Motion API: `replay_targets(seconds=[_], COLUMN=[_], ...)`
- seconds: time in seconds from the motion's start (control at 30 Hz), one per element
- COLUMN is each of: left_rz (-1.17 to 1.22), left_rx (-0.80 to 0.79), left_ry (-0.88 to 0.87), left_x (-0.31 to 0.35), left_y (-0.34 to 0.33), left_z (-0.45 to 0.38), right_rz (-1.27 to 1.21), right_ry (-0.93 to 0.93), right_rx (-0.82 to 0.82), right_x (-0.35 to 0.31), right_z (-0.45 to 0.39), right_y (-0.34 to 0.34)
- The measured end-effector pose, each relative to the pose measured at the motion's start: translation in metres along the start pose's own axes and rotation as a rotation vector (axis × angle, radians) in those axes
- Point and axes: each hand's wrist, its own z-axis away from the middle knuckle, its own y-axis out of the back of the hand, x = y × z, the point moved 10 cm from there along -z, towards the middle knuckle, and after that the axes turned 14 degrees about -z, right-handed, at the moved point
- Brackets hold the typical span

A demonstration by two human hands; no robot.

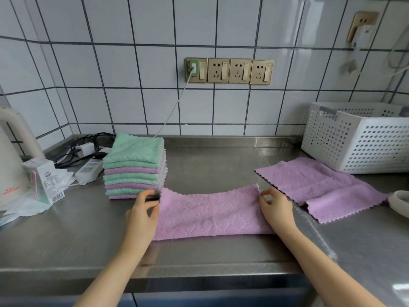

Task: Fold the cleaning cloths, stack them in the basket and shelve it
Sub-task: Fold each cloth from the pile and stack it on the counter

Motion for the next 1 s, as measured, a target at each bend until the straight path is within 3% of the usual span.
replay_targets(seconds=[0.2, 0.3, 0.37, 0.43, 0.53, 0.77, 0.93, 1.0], left_rz=[-0.127, -0.318, -0.299, -0.358, -0.522, -0.572, -0.594, -0.52], left_rx=[0.08, 0.156, -0.106, -0.415, -0.546, -0.499, -0.432, -0.473], left_ry=[0.029, -0.305, -0.5, -0.551, -0.607, -0.514, -0.486, -0.51], left_x=[-0.004, 0.049, 0.087, 0.102, 0.095, 0.042, 0.063, 0.082], left_y=[0.012, 0.017, -0.013, -0.05, -0.066, -0.034, -0.036, -0.046], left_z=[0.003, 0.021, 0.041, 0.069, 0.092, 0.088, 0.094, 0.106], right_rz=[0.069, 0.36, 0.415, 0.404, 0.435, 0.383, 0.454, 0.497], right_ry=[-0.053, 0.282, 0.534, 0.678, 0.731, 0.604, 0.787, 0.817], right_rx=[-0.061, -0.054, -0.281, -0.603, -0.755, -0.647, -0.51, -0.502], right_x=[-0.01, -0.06, -0.092, -0.095, -0.073, -0.031, -0.043, -0.05], right_z=[0.003, 0.02, 0.057, 0.103, 0.129, 0.106, 0.104, 0.106], right_y=[0.007, 0.01, -0.018, -0.051, -0.053, 0.014, 0.012, 0.007])
